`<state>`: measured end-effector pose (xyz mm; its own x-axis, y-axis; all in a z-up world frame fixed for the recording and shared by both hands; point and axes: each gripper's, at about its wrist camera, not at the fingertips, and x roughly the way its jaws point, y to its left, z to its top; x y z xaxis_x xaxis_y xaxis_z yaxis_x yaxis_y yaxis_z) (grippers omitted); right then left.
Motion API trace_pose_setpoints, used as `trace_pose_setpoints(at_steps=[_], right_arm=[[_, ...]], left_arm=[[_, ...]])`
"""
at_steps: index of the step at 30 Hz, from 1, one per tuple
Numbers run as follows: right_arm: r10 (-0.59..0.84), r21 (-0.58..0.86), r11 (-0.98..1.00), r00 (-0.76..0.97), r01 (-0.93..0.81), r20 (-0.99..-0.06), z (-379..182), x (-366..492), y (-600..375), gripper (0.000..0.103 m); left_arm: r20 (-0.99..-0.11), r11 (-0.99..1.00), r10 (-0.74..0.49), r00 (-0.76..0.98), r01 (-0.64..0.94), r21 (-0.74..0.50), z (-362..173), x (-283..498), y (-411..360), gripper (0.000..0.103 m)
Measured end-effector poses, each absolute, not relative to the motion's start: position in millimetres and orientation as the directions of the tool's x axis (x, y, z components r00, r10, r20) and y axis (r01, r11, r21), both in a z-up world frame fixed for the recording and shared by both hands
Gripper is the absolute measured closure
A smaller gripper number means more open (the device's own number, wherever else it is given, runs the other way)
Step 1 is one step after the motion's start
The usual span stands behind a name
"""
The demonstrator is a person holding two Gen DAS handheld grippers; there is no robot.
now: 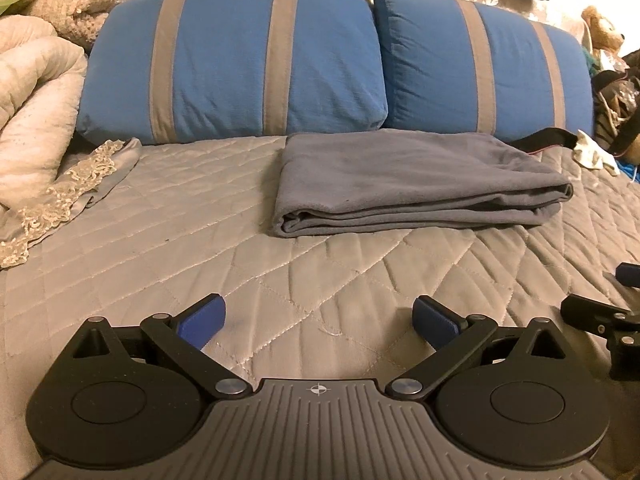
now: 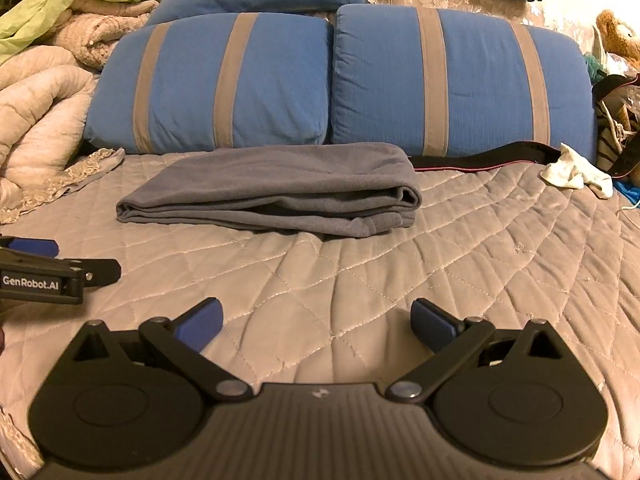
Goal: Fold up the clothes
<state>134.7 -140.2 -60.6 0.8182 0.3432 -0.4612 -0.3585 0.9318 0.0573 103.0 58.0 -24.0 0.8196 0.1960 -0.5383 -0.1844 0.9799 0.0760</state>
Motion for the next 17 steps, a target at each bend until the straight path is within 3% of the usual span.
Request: trace_pose_setpoints(at_steps=[17], right_arm=[[0.340,0.053,0.933,0.825,-0.356,-0.451,-62.2,132.0,-139.3,0.000]], left_arm=[[-0.530,0.981,0.190,0.827,-0.185,0.063,-25.5,102.1,60.0,0.000]])
